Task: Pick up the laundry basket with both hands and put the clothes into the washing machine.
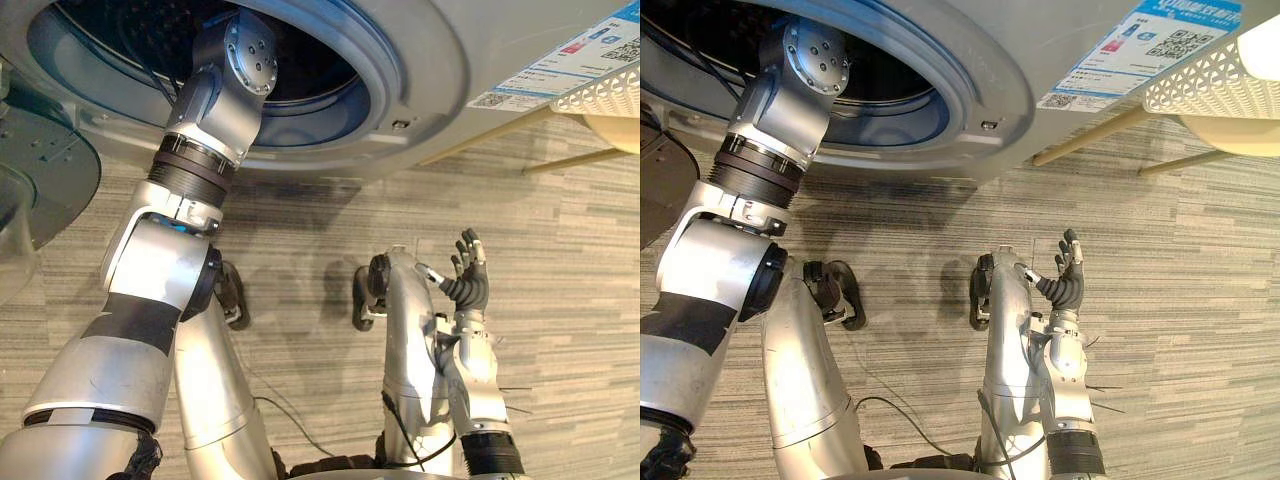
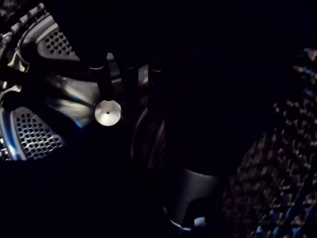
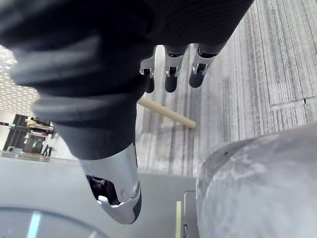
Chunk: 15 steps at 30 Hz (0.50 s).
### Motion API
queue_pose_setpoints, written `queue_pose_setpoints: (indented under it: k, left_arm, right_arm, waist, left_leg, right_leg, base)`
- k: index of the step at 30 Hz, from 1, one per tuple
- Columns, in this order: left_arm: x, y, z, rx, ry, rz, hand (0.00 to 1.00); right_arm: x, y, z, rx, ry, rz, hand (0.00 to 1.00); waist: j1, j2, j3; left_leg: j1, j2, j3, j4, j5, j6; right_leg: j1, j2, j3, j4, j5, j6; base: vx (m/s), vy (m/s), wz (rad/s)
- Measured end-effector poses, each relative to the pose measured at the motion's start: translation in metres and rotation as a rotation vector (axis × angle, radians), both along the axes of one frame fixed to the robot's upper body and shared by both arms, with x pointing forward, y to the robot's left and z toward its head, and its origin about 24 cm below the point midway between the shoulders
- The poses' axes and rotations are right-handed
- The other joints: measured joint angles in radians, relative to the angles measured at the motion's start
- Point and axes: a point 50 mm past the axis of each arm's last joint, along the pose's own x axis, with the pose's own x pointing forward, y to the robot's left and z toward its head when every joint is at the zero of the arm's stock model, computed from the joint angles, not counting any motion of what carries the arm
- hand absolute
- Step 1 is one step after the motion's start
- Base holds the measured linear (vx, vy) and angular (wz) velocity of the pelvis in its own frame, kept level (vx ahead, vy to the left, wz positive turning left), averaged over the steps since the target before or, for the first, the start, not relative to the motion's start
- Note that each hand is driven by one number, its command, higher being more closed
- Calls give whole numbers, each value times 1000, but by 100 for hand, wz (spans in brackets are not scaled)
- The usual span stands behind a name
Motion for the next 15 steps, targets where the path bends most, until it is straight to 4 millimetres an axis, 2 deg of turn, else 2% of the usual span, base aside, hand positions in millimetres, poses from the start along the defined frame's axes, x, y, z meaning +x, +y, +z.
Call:
queue_pose_setpoints:
  k: [1, 4, 6, 7, 9, 10, 11, 12, 13, 15]
  left_arm:
    - [-1, 0, -4, -19, -4, -12, 0]
    - [-1, 5, -41, -94, 46, -56, 0]
    - [5, 16, -90, -222, 185, -87, 0]
    - [7, 20, -106, -266, 232, -92, 0]
    - [6, 35, -182, -424, 452, -76, 0]
    - [2, 37, -203, -465, 508, -70, 0]
    - [-7, 39, -239, -521, 612, -55, 0]
    - [-13, 40, -259, -551, 669, -47, 0]
    - [-29, 40, -294, -601, 768, -25, 0]
    - [-59, 41, -343, -660, 918, 8, 0]
  right_arm:
    - [0, 0, -1, -7, 7, 1, 0]
    - [-1, 5, -8, -25, 50, 18, 0]
    - [-1, 10, -11, -44, 75, 37, 0]
    - [-2, 10, -12, -49, 84, 38, 0]
    - [-2, 12, -15, -56, 113, 40, 0]
    - [-3, 12, -16, -55, 121, 39, 0]
    - [-3, 12, -18, -58, 134, 37, 0]
    - [-4, 13, -19, -57, 142, 37, 0]
    - [-7, 13, -24, -58, 168, 38, 0]
    - [-13, 13, -37, -53, 230, 34, 0]
  waist:
    - [3, -1, 0]
    - [14, -12, -32]
    - [25, -19, -45]
    - [30, -20, -57]
    - [44, -19, -75]
    - [49, -18, -75]
    - [59, -18, -76]
    - [66, -17, -77]
    - [72, -17, -87]
    - [86, -14, -114]
  left_leg:
    - [11, -2, 2, -6, 0, -1]
    - [43, 2, 8, -64, 7, -21]
    - [81, 6, 11, -120, 34, -22]
    - [87, 5, 10, -133, 38, -24]
    - [150, 4, 8, -198, 55, -35]
    - [175, 4, 8, -218, 58, -36]
    - [228, 4, 10, -258, 61, -40]
    - [261, 4, 13, -287, 63, -43]
    - [326, 2, 21, -343, 72, -46]
    - [446, 1, 38, -439, 82, -53]
  right_leg:
    - [10, -6, -2, -3, -3, -4]
    - [42, -18, -20, -38, -7, -11]
    - [90, -29, -47, -82, -8, -21]
    - [95, -29, -52, -96, -7, -23]
    - [165, -28, -79, -162, 0, -35]
    - [192, -29, -87, -182, 1, -36]
    - [248, -31, -99, -224, 3, -39]
    - [282, -33, -107, -252, 4, -42]
    - [349, -39, -123, -304, 6, -45]
    - [465, -43, -140, -397, 17, -48]
  base:
    - [14, -51, 16]
    - [12, -76, 24]
    - [34, -93, 23]
    - [54, -75, 7]
    - [107, -76, 7]
    - [147, -73, 14]
    - [116, -45, 12]
    - [159, -57, 19]
    - [137, -53, 24]
    - [201, -72, 21]
